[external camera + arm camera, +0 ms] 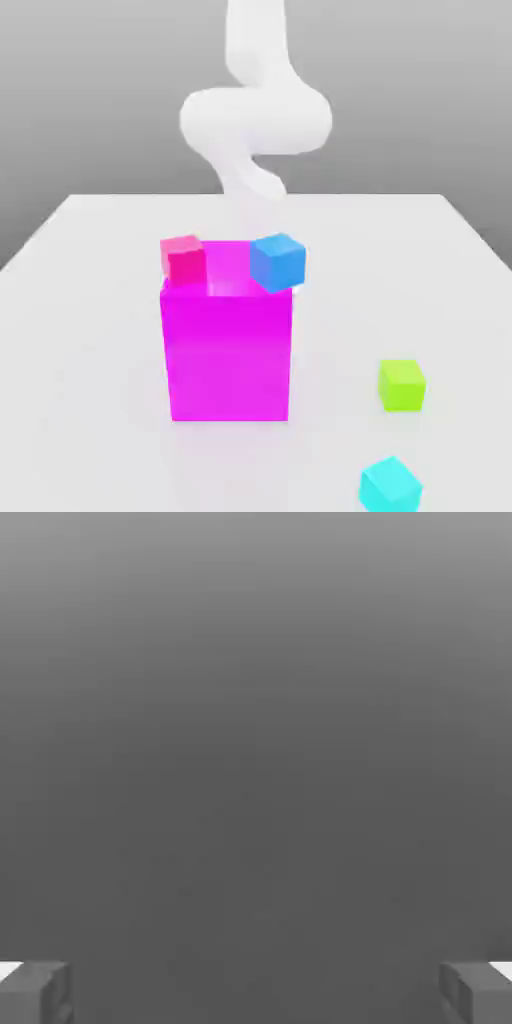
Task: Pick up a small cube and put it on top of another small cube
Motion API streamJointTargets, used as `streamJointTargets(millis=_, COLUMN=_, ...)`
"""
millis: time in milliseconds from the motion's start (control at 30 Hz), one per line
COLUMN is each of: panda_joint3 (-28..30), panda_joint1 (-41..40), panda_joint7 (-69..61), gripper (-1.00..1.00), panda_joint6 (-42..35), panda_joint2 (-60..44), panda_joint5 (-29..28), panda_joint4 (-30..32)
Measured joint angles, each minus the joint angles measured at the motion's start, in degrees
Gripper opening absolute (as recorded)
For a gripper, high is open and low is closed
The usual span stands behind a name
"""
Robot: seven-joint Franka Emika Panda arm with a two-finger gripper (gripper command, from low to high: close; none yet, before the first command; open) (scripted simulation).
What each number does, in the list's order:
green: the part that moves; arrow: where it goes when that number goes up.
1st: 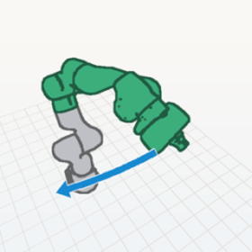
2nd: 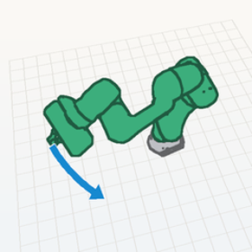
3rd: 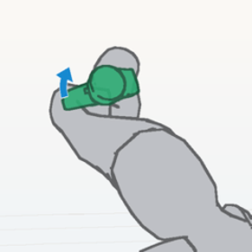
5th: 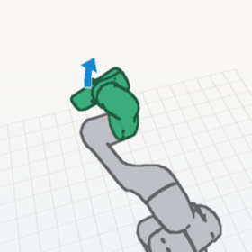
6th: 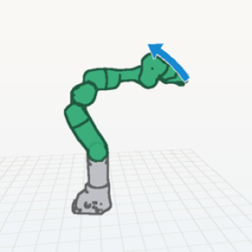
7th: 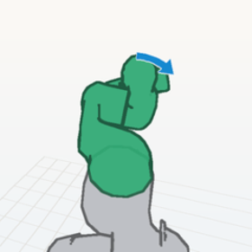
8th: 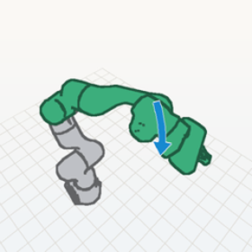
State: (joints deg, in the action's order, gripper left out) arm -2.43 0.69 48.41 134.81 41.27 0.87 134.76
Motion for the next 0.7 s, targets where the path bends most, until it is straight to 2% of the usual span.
streamJointTargets(millis=433, panda_joint3=-15.87, panda_joint1=4.82, panda_joint7=17.82, gripper=0.00, panda_joint6=18.19, panda_joint2=-27.61, panda_joint5=1.66, panda_joint4=17.15)
streamJointTargets(millis=600, panda_joint3=-20.63, panda_joint1=8.07, panda_joint7=26.84, gripper=0.00, panda_joint6=24.98, panda_joint2=-38.29, panda_joint5=-1.07, panda_joint4=23.58)
streamJointTargets(millis=700, panda_joint3=-19.56, panda_joint1=10.29, panda_joint7=33.23, gripper=0.00, panda_joint6=29.33, panda_joint2=-44.83, panda_joint5=-6.20, panda_joint4=25.51)
